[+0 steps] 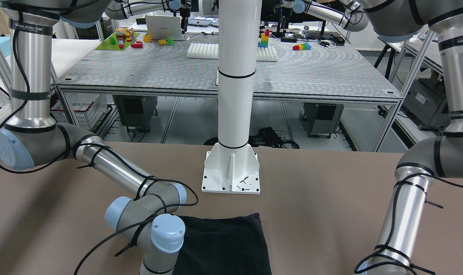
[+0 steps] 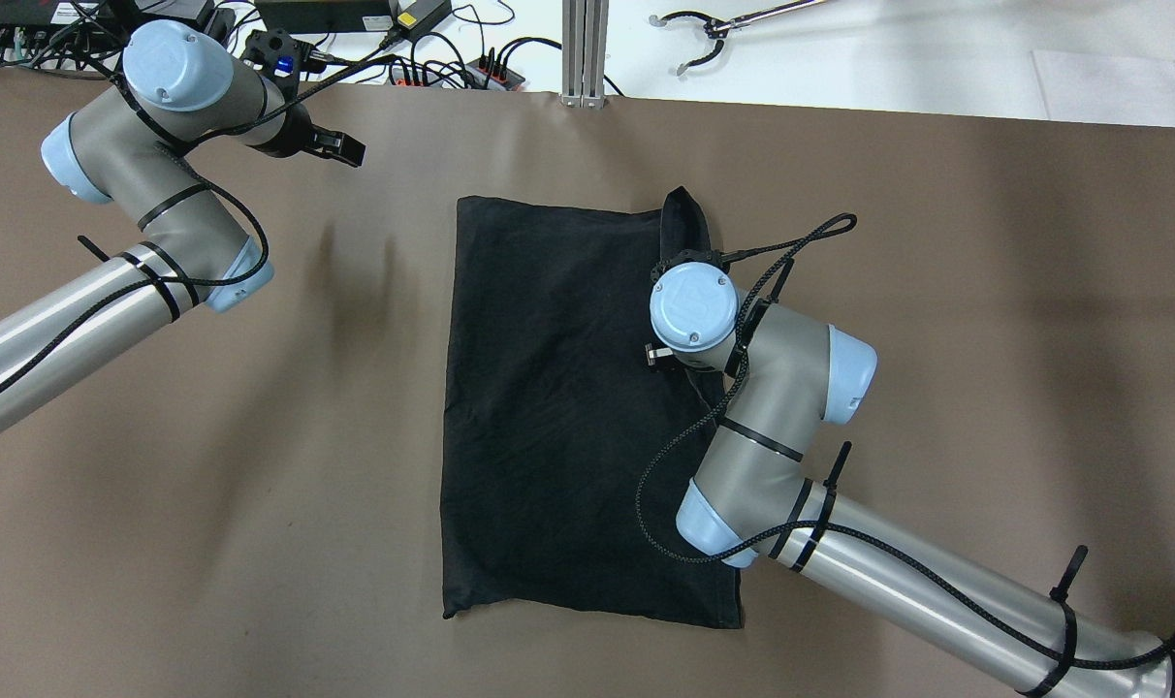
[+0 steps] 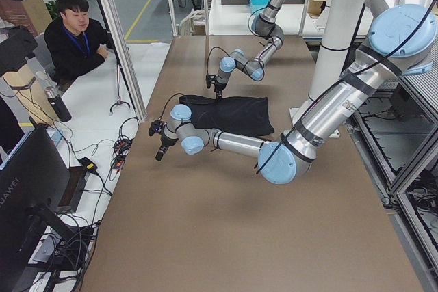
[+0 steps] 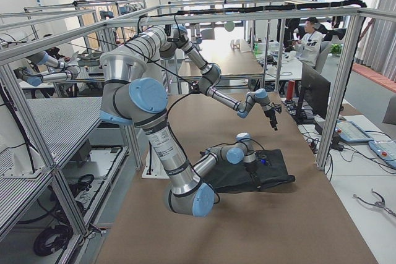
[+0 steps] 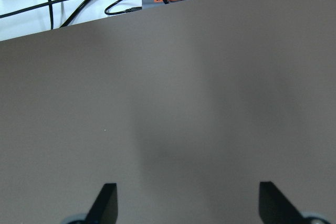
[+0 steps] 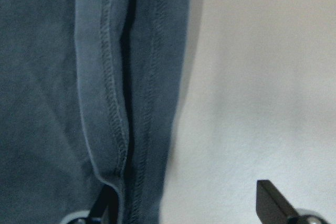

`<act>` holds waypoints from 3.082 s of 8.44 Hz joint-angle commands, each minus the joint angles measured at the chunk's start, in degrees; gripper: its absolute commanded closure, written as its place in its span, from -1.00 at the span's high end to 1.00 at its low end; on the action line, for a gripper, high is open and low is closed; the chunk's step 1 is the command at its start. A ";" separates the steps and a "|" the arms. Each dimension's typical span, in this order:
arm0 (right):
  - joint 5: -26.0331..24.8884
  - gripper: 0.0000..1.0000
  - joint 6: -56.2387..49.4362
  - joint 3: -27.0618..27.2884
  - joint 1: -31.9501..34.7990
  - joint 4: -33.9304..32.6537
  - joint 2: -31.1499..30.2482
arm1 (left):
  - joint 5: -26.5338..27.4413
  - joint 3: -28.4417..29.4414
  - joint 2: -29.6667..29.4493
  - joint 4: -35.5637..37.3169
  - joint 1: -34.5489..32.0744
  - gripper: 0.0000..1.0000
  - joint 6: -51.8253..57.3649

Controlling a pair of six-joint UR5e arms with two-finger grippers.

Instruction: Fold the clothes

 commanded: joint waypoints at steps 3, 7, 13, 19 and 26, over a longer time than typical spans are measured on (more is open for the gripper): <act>0.20 0.85 -3.56 0.27 3.68 6.31 -5.46 | 0.00 -0.44 0.06 -0.09 0.00 0.90 0.00; 2.31 0.85 2.58 -3.74 3.68 6.15 4.71 | -0.35 -0.53 0.06 -0.09 0.00 0.90 -0.09; 0.99 0.86 2.51 -15.28 3.50 7.73 7.75 | -0.35 -0.53 0.15 -0.09 0.00 0.90 -0.44; 4.13 0.87 -3.66 -9.08 8.87 8.79 4.66 | -3.59 -4.81 1.72 -0.09 0.00 0.90 -3.15; 3.57 0.85 41.37 26.55 -4.81 12.54 -13.27 | 4.45 -49.35 28.32 0.00 18.24 0.90 -48.11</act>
